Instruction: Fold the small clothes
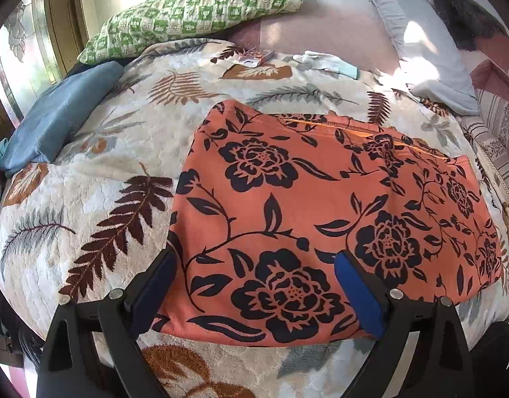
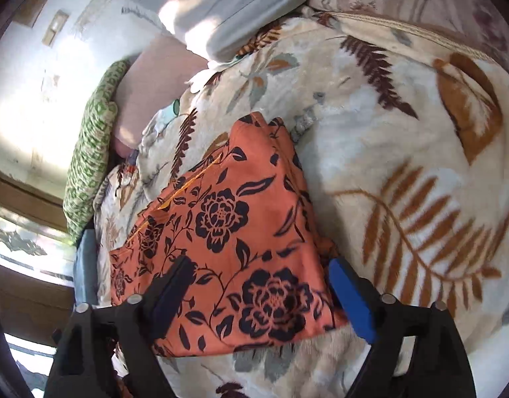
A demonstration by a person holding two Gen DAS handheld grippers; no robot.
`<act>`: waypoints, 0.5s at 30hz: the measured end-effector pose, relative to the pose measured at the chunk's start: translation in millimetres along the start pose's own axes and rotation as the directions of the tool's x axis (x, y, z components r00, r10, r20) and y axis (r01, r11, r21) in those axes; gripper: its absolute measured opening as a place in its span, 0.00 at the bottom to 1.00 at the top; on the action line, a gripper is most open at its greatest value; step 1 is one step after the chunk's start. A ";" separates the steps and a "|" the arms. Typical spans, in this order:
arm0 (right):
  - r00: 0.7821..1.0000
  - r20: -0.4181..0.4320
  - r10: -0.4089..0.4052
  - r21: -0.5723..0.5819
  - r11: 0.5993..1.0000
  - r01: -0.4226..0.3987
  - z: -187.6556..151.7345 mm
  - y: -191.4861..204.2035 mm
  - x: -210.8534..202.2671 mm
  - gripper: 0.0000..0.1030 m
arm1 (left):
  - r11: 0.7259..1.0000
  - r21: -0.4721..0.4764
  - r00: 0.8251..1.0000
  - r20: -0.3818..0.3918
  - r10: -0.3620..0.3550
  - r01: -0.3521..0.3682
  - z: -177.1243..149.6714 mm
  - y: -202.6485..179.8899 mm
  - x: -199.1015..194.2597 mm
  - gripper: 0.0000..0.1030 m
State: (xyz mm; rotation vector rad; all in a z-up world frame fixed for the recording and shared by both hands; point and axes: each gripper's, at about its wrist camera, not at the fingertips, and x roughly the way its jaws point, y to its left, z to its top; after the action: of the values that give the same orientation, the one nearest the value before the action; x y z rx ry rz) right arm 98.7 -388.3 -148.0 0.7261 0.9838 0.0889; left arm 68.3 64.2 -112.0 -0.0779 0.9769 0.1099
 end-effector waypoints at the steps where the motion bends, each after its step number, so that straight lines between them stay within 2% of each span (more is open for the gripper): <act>1: 0.999 -0.004 0.038 0.028 0.999 -0.037 -9.5 -5.4 -6.6 0.85 | 1.000 0.008 1.000 0.006 -0.001 0.001 -0.1 -3.1 -2.6 0.93; 3: 0.993 -0.031 0.118 0.107 0.988 -0.114 -28.3 -17.0 -13.2 0.85 | 1.000 0.022 1.000 0.006 -0.008 0.007 0.8 -9.7 -5.8 0.93; 5: 0.984 -0.059 0.167 0.187 0.970 -0.153 -45.1 -27.7 -10.7 0.85 | 0.999 0.032 1.000 0.011 -0.001 0.001 2.1 -16.7 -9.3 0.93; 7: 0.975 -0.093 0.203 0.206 0.962 -0.181 -56.1 -30.2 -0.9 0.85 | 0.999 0.044 1.000 0.007 0.013 -0.014 4.1 -23.1 -13.5 0.93; 9: 0.978 -0.107 0.181 0.213 0.965 -0.155 -61.8 -32.6 10.3 0.85 | 0.998 0.051 0.999 0.024 0.026 -0.027 4.7 -26.9 -21.7 0.93; 11: 0.971 -0.127 0.203 0.242 0.956 -0.169 -64.0 -35.0 22.7 0.85 | 0.998 0.048 0.999 0.031 0.034 -0.035 4.7 -27.6 -27.9 0.93; 15: 0.971 -0.136 0.196 0.264 0.952 -0.155 -68.5 -37.7 34.6 0.85 | 0.999 0.038 0.999 0.034 0.038 -0.039 5.0 -27.3 -33.8 0.93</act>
State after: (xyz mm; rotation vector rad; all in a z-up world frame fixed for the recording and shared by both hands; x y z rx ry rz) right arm 55.5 -368.3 -219.0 1.0540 1.0939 0.1831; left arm 57.1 35.8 -80.7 -0.0215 0.9476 0.1268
